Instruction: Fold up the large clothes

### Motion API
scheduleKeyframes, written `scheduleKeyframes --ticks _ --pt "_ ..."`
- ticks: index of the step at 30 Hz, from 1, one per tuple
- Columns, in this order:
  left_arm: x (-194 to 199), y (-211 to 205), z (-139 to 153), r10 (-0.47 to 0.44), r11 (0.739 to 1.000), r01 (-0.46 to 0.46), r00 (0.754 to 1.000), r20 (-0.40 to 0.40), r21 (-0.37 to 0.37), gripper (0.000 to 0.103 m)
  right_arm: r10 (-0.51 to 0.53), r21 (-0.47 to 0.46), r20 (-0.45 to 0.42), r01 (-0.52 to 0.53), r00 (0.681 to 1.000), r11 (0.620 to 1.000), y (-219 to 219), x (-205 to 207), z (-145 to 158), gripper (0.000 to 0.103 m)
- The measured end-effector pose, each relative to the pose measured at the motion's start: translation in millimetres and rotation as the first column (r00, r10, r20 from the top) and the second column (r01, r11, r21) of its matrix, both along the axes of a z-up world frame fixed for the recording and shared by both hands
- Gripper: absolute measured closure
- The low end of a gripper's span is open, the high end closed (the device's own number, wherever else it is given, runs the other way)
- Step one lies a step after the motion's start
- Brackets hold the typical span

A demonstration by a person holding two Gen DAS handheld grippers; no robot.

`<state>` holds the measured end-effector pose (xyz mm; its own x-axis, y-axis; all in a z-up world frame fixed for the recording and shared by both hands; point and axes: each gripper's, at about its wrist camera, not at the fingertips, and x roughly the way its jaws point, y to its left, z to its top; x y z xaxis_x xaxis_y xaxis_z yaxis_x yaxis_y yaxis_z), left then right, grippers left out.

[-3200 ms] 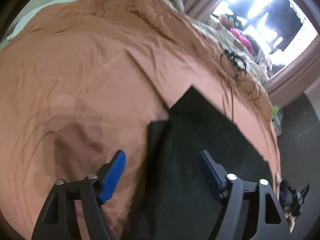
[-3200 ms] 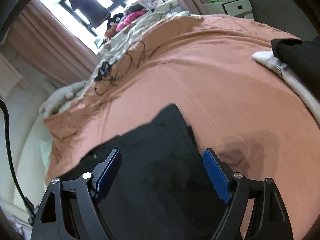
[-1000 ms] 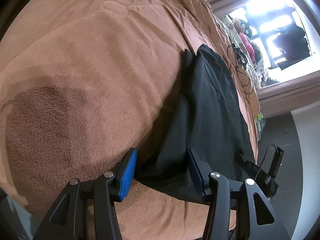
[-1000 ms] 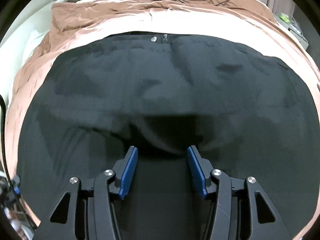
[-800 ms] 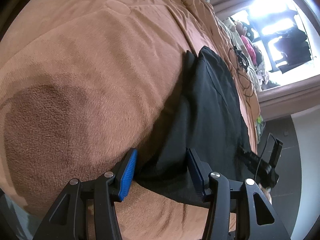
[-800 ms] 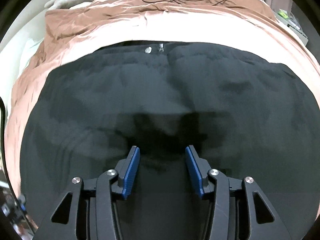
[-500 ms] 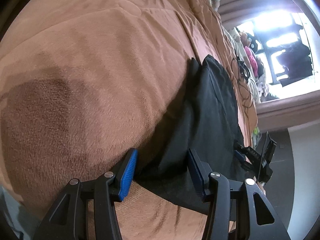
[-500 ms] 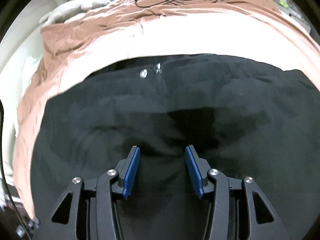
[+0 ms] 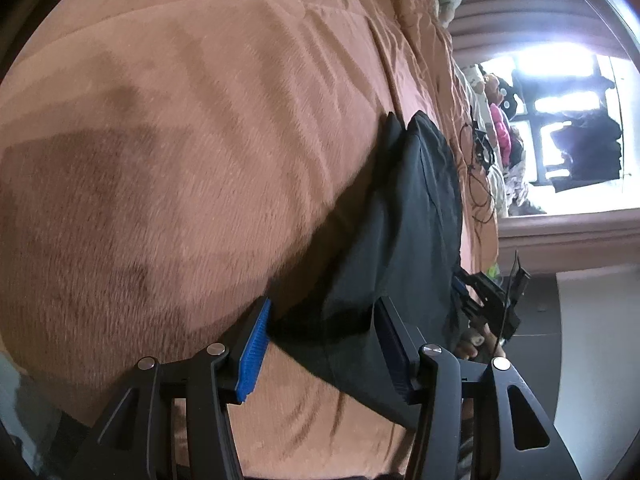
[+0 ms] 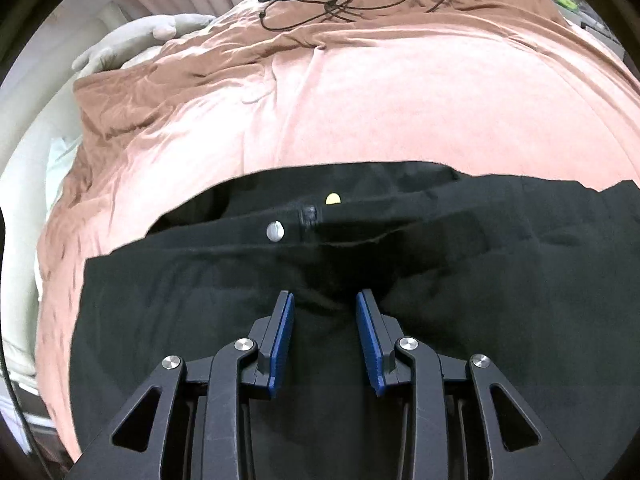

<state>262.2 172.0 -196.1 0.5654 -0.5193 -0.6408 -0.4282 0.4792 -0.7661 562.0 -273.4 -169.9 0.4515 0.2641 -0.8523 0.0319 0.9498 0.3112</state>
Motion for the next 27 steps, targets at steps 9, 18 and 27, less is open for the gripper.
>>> scheduleKeyframes --ticks 9,18,27 --pt "3 -15 -4 -0.006 0.999 0.006 1.000 -0.004 -0.044 0.045 0.059 0.087 0.037 -0.062 0.998 0.994 -1 -53 30 0.071" --pt "21 -21 -6 -0.004 0.997 0.007 0.999 0.035 -0.077 0.045 0.090 0.130 0.047 -0.095 0.995 0.987 1 -98 47 0.071" --pt "4 -29 -6 -0.017 0.994 0.024 0.998 0.066 -0.106 0.045 0.131 0.112 -0.008 -0.129 0.991 0.985 0 -170 37 0.071"
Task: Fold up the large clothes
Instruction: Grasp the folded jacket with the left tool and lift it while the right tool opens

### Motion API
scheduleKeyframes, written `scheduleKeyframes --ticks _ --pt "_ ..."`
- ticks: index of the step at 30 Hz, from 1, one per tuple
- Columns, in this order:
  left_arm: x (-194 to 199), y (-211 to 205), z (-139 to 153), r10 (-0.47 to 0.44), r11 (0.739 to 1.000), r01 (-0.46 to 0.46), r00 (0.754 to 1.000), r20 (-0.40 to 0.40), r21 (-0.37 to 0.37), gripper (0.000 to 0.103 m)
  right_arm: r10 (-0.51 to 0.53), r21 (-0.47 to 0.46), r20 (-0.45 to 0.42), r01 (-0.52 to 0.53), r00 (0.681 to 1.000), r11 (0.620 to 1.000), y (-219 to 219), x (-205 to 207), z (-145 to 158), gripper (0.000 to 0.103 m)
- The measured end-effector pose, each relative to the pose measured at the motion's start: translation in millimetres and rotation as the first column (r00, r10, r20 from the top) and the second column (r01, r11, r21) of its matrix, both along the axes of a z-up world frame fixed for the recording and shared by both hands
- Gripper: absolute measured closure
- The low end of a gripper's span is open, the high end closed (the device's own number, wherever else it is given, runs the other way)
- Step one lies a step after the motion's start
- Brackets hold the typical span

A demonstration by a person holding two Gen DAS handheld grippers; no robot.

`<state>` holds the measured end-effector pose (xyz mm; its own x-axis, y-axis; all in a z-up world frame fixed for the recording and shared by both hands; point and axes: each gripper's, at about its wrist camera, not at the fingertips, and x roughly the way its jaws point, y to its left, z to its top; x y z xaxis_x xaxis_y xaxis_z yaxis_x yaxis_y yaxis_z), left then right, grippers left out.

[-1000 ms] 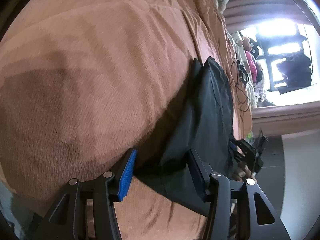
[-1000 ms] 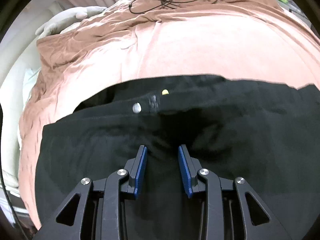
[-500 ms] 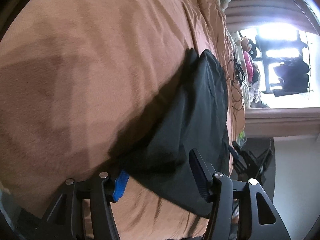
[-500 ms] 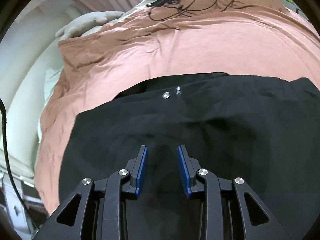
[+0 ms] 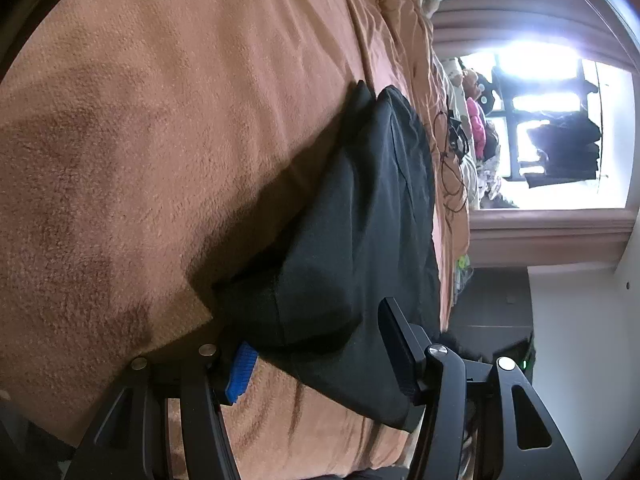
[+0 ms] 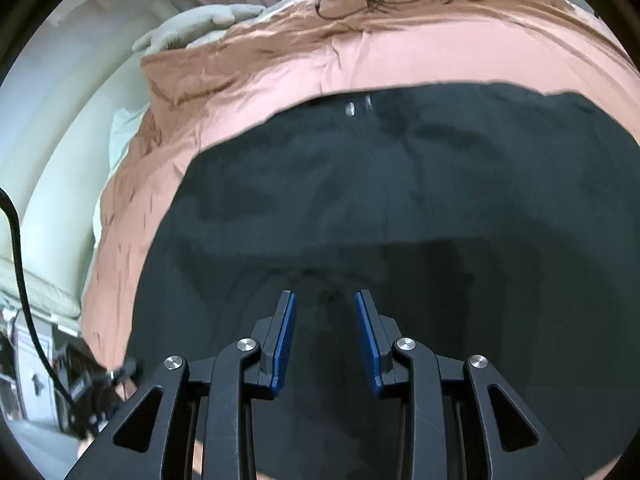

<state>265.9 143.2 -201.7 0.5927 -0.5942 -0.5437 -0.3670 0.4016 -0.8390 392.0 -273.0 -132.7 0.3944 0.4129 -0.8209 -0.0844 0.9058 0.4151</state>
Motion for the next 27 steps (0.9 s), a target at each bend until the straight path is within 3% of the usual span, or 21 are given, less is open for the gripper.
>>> scheduleKeyframes --ticks 5,9,13,18,27 --pt "7 -2 -2 0.023 1.000 -0.024 1.000 0.018 0.013 0.047 0.040 -0.015 -0.014 -0.040 0.999 0.999 3 -41 3 0.071" --pt "3 -1 4 0.036 0.999 -0.036 0.999 0.019 0.024 0.067 0.057 0.023 -0.044 -0.056 0.997 0.998 1 -67 2 0.071" --pt "-1 0 16 0.028 0.999 -0.029 0.998 0.051 0.021 0.078 0.052 -0.022 -0.054 -0.053 0.997 0.998 3 -81 -2 0.071" --pt "0 -10 43 0.003 0.999 -0.007 0.994 0.112 0.037 0.088 0.060 -0.058 -0.067 -0.064 0.996 0.996 11 -81 -16 0.071" --pt "10 -52 117 -0.103 0.992 0.083 0.960 0.258 0.090 0.092 0.035 -0.056 -0.084 -0.040 0.996 0.998 8 -68 -45 0.071"
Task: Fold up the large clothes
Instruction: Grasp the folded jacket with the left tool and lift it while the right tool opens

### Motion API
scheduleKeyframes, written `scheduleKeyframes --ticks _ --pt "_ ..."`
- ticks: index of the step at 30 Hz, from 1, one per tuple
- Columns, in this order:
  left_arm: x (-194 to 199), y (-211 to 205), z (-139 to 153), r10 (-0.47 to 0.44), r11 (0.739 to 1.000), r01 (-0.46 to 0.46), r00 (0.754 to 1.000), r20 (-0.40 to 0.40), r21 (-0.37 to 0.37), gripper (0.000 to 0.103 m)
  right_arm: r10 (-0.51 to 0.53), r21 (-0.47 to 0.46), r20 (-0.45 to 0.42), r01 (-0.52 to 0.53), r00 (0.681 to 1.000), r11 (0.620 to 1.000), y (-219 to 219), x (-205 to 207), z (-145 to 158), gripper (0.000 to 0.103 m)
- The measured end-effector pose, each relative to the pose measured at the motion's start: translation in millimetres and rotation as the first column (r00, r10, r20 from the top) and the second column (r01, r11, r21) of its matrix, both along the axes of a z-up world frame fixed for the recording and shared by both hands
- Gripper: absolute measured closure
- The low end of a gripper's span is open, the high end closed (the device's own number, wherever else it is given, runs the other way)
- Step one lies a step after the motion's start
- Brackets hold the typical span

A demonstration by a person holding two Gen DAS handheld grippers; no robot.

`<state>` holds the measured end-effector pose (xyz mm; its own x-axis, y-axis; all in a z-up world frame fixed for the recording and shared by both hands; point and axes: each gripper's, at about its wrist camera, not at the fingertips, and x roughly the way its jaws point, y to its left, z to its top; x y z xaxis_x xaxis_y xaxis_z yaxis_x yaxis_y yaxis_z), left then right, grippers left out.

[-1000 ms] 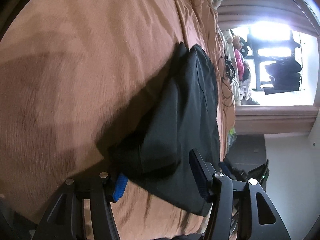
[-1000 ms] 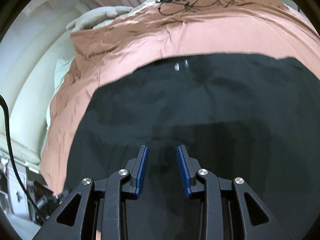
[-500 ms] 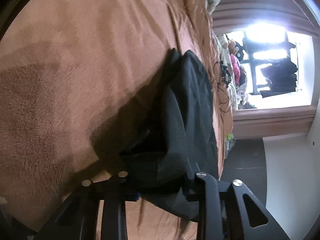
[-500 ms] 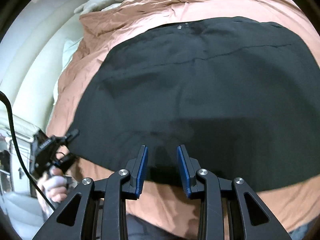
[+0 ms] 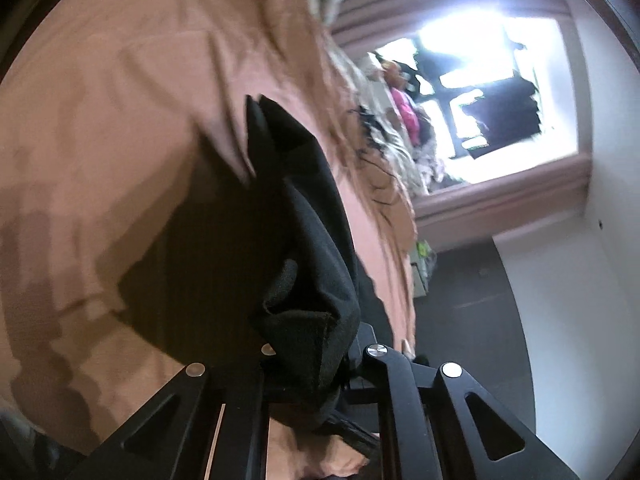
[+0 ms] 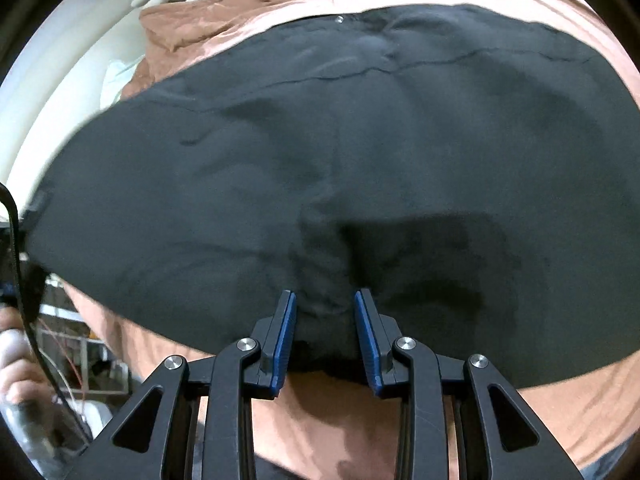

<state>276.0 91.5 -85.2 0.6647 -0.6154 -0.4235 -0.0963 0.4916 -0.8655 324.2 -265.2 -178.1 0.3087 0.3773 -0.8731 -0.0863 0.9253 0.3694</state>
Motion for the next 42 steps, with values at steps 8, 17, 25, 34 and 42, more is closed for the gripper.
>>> scheduleKeyframes --ticks 8,17,25,34,42 --pt "16 -55 53 -0.100 0.993 0.095 0.991 0.085 0.064 0.092 0.000 0.078 0.005 0.000 1.000 0.997 -11 0 0 0.072" --pt "34 -115 85 -0.198 0.973 0.180 0.972 0.124 0.144 0.092 -0.095 0.219 0.077 0.077 0.992 0.973 -69 -30 31 0.072" --pt "44 -173 96 -0.283 0.948 0.261 0.953 0.107 0.180 0.092 -0.224 0.274 0.142 0.179 0.964 0.945 -144 -66 59 0.072" --pt "78 -269 71 -0.422 0.882 0.404 0.906 0.025 0.241 0.092 -0.368 0.315 0.137 0.312 0.920 0.896 -223 -87 55 0.072" --pt "92 -350 16 -0.538 0.774 0.542 0.836 -0.113 0.328 0.092 -0.449 0.315 0.082 0.404 0.890 0.859 -259 -100 32 0.072"
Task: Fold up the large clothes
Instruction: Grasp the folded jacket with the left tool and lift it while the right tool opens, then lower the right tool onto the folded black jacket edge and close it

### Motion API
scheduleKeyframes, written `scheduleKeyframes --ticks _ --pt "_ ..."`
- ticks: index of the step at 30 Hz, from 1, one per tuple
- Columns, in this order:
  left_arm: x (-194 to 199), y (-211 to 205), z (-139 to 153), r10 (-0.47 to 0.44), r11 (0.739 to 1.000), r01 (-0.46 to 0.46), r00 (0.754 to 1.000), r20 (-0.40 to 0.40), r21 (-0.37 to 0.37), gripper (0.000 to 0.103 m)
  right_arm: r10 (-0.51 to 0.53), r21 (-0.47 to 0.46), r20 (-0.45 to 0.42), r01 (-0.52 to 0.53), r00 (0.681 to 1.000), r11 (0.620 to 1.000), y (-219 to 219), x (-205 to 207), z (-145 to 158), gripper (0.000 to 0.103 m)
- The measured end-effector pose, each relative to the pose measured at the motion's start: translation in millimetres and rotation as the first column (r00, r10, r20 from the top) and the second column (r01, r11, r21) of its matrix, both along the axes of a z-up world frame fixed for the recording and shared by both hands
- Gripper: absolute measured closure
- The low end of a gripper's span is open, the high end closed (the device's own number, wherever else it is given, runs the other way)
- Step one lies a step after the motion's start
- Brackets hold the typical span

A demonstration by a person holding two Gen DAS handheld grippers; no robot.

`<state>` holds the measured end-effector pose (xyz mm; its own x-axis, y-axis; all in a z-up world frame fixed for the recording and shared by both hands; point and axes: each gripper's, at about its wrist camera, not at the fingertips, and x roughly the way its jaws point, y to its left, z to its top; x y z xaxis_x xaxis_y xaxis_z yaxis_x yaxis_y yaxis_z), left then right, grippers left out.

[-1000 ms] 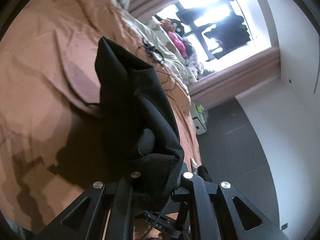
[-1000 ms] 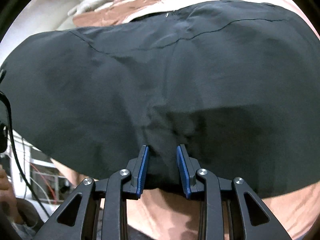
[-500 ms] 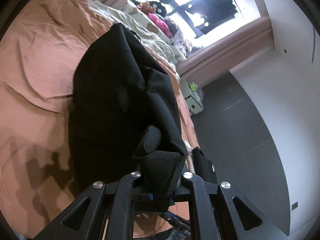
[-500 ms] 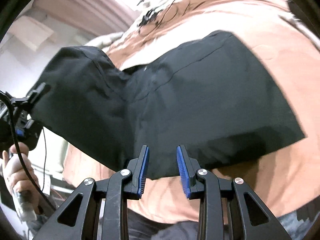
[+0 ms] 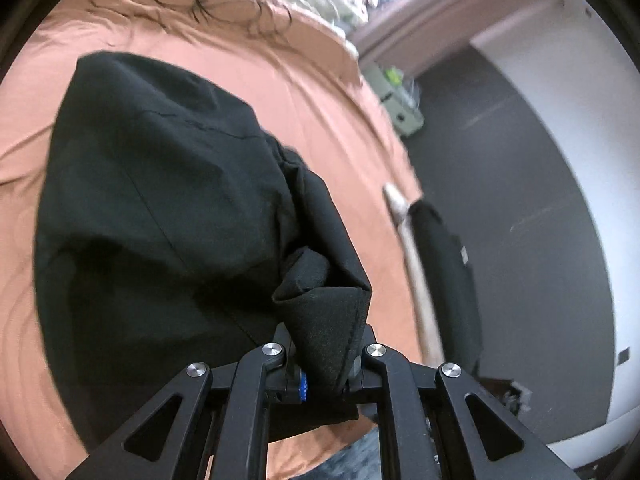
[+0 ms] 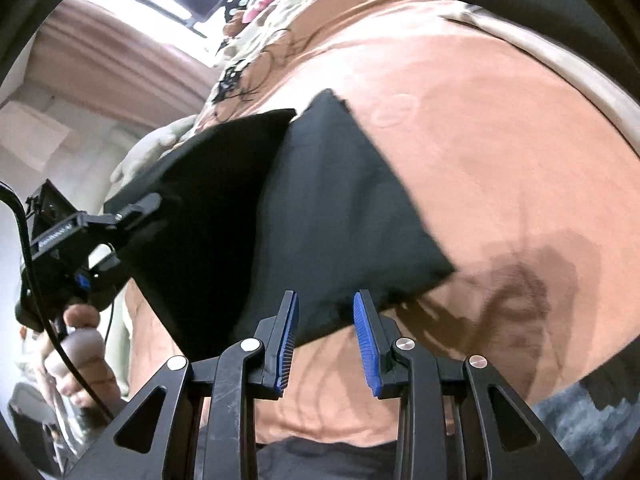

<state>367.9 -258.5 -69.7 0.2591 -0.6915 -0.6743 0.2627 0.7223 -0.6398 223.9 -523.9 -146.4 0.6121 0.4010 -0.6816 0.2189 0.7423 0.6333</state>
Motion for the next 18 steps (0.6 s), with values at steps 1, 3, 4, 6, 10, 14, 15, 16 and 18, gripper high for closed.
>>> scheduleKeyframes --ticks 1,3,4,6,10,14,15,16,18 --pt "0 -7 -2 -0.012 1.000 0.012 1.000 0.002 0.016 0.092 -0.009 0.005 -0.004 0.009 1.000 1.000 -4 -3 -2 0.072" --pt "-1 -18 -5 -0.041 0.998 0.041 0.999 0.007 0.044 0.092 -0.027 0.016 -0.010 0.027 1.000 1.000 -13 -7 -5 0.072" --pt "-1 -23 -5 -0.055 0.997 0.054 0.998 0.007 0.052 0.092 -0.033 0.023 -0.011 0.034 0.999 0.999 -16 -7 -6 0.072" --pt "-1 -36 -5 -0.091 0.993 0.091 0.996 0.005 0.071 0.092 -0.049 0.037 -0.007 0.049 0.999 0.998 -22 -12 -6 0.072" --pt "1 -55 -5 -0.135 0.986 0.135 0.991 -0.009 0.098 0.075 -0.060 0.066 0.014 0.059 0.998 0.996 -26 -16 -2 0.067" --pt "-10 -52 -2 -0.155 0.988 0.155 0.988 -0.009 0.006 0.037 -0.051 0.104 0.044 0.047 0.998 0.993 -28 -15 1 0.043" --pt "-12 -48 1 -0.147 0.989 0.147 0.989 -0.004 -0.012 0.034 -0.049 0.114 0.051 0.043 0.997 0.992 -28 -13 1 0.039" --pt "-14 -43 4 -0.137 0.990 0.137 0.991 -0.001 -0.016 0.033 -0.046 0.124 0.055 0.039 0.997 0.992 -26 -12 1 0.038" --pt "-14 -31 10 -0.112 0.994 0.112 0.994 0.003 -0.016 0.033 -0.036 0.145 0.060 0.027 0.998 0.989 -23 -7 -1 0.038"
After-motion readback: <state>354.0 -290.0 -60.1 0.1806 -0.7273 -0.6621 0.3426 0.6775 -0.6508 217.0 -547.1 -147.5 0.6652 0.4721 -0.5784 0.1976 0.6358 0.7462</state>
